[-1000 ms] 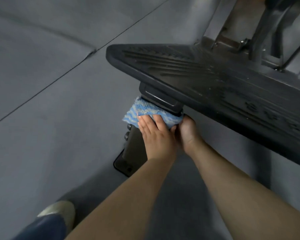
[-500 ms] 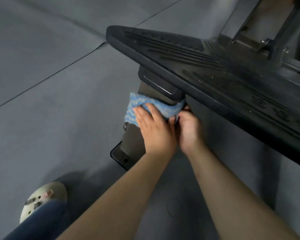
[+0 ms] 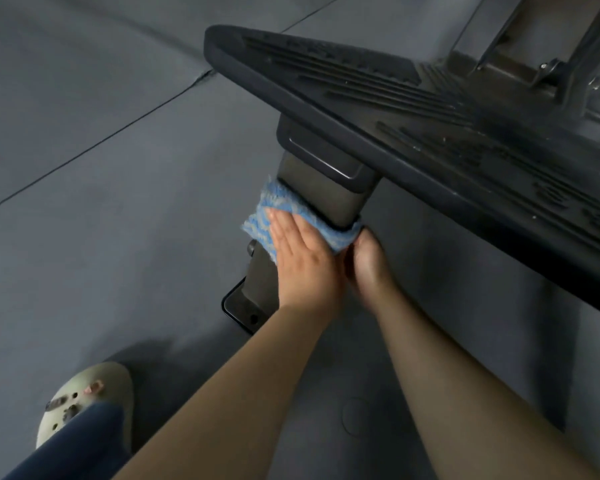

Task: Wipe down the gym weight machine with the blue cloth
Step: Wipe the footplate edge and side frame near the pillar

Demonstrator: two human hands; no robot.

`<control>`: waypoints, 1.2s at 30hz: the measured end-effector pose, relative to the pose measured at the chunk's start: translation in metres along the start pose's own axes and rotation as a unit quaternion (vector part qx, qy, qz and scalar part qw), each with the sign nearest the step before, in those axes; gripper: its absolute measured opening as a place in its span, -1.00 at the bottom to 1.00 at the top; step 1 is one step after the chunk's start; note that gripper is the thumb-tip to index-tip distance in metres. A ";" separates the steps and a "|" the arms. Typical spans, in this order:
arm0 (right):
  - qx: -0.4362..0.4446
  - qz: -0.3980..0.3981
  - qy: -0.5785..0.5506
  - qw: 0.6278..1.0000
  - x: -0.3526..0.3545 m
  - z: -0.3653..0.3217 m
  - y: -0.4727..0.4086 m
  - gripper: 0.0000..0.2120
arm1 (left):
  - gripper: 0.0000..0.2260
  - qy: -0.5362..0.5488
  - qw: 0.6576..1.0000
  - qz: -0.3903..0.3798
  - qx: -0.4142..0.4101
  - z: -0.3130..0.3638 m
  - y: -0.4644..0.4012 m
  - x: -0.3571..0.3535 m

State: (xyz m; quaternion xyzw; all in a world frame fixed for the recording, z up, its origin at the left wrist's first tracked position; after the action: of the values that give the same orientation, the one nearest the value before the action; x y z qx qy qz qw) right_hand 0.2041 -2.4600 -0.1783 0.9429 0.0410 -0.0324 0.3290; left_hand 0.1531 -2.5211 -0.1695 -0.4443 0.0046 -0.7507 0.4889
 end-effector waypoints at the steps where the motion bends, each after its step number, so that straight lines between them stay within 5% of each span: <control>1: -0.001 0.001 0.023 1.000 0.004 0.009 0.002 -0.60 | -0.29 0.008 1.000 -0.012 0.023 -0.010 0.011 -0.006; 5: 0.044 -0.009 0.049 0.998 0.010 0.034 0.002 -0.66 | -0.21 0.052 0.993 -0.066 0.079 -0.024 0.031 -0.010; 7: 0.066 0.004 0.007 0.998 0.009 0.040 0.007 -0.71 | -0.15 0.039 0.983 -0.152 0.098 -0.020 0.035 -0.006; 10: 0.127 0.046 0.038 0.990 0.016 0.056 0.019 -0.61 | -0.35 0.008 0.969 -0.225 0.106 -0.029 0.047 -0.005; 12: 0.140 0.078 0.080 0.984 0.023 0.077 0.028 -0.55 | -0.48 -0.022 0.978 -0.196 0.066 -0.045 0.058 -0.010; 16: 0.074 0.069 0.054 0.993 0.024 0.088 0.030 -0.64 | -0.36 -0.004 0.918 -0.342 0.202 -0.064 0.076 -0.012; 22: 0.102 0.044 -0.015 0.994 0.023 0.069 0.015 -0.64 | -0.38 0.012 0.988 -0.115 0.102 -0.040 0.049 -0.016; 26: 0.015 0.012 -0.029 0.999 0.018 0.080 0.008 -0.71 | -0.51 -0.050 0.992 -0.112 -0.039 -0.064 0.054 -0.031; 29: -0.053 0.014 0.019 0.998 0.018 0.086 0.003 -0.68 | -0.46 -0.041 0.988 -0.149 0.030 -0.068 0.054 -0.027; 32: -0.061 0.026 0.057 0.996 0.018 0.086 -0.006 -0.66 | -0.23 0.028 0.952 -0.241 0.189 -0.065 0.054 -0.020; 36: -0.067 0.051 0.065 0.994 0.011 0.087 -0.018 -0.65 | -0.06 0.084 0.932 -0.236 0.261 -0.071 0.060 -0.024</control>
State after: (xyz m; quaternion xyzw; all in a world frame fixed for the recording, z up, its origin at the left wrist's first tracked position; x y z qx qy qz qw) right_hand 0.2107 -2.4991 -0.2585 0.9198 0.0158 0.0484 0.3891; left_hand 0.1523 -2.5651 -0.2551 -0.2245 -0.2553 -0.8539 0.3940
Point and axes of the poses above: each hand's wrist, its own y-axis away from the middle knuckle, its own x-axis out of the back of the hand, z = x × y, the point moved 3 cm from there along -y, towards the middle knuckle, and after that the axes turned 14 degrees about z, right-handed, at the moved point
